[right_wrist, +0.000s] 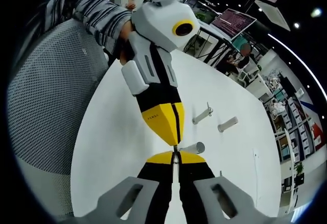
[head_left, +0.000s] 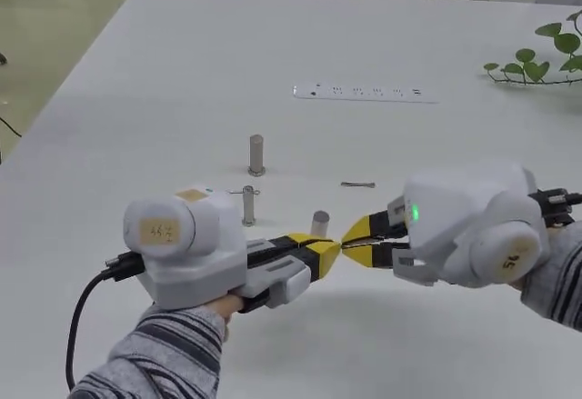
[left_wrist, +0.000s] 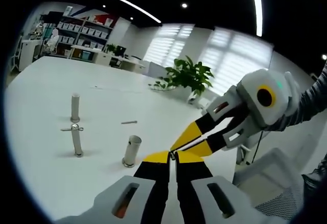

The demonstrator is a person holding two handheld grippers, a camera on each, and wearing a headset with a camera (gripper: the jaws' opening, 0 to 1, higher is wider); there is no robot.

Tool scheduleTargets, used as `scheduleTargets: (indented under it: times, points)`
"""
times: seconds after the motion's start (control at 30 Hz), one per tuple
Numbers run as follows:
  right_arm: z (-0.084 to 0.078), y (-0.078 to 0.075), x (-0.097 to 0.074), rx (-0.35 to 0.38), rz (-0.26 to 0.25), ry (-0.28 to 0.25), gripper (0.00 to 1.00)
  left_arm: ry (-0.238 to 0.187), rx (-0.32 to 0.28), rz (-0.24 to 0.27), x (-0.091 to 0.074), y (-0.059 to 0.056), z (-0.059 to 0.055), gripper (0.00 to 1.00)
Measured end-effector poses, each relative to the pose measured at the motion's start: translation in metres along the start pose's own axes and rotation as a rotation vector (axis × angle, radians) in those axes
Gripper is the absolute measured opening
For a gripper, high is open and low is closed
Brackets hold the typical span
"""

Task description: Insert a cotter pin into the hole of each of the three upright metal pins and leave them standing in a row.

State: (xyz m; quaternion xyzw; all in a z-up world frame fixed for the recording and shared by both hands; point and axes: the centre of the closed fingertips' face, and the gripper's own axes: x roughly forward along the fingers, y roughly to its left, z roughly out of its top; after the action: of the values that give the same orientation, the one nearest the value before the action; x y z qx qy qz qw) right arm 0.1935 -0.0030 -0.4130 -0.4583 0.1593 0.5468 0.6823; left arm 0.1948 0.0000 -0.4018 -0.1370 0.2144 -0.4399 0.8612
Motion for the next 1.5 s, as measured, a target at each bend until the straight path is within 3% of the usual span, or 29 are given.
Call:
scheduleTargets:
  times: [0.27, 0.4, 0.87, 1.13, 1.27, 1.5]
  points:
    - [-0.004, -0.006, -0.003, 0.051, -0.002, 0.000, 0.00, -0.020, 0.077, -0.021, 0.000, -0.006, 0.007, 0.00]
    - [-0.006, -0.006, -0.004, 0.065, 0.014, 0.001, 0.01, -0.008, 0.133, -0.034, 0.001, -0.011, 0.006, 0.00]
    - [-0.011, 0.003, -0.004, 0.090, 0.075, 0.035, 0.00, 0.016, 0.221, -0.055, 0.002, -0.015, 0.004, 0.00]
    - [-0.016, 0.001, -0.004, 0.077, 0.063, 0.072, 0.00, 0.009, 0.271, -0.026, 0.004, -0.012, 0.006, 0.00]
    - [-0.023, 0.000, -0.002, 0.098, 0.050, 0.104, 0.00, 0.009, 0.292, 0.001, 0.003, -0.008, 0.007, 0.12]
    - [-0.033, -0.008, 0.002, 0.149, 0.010, 0.148, 0.00, 0.035, 0.367, 0.104, 0.002, 0.008, 0.005, 0.22]
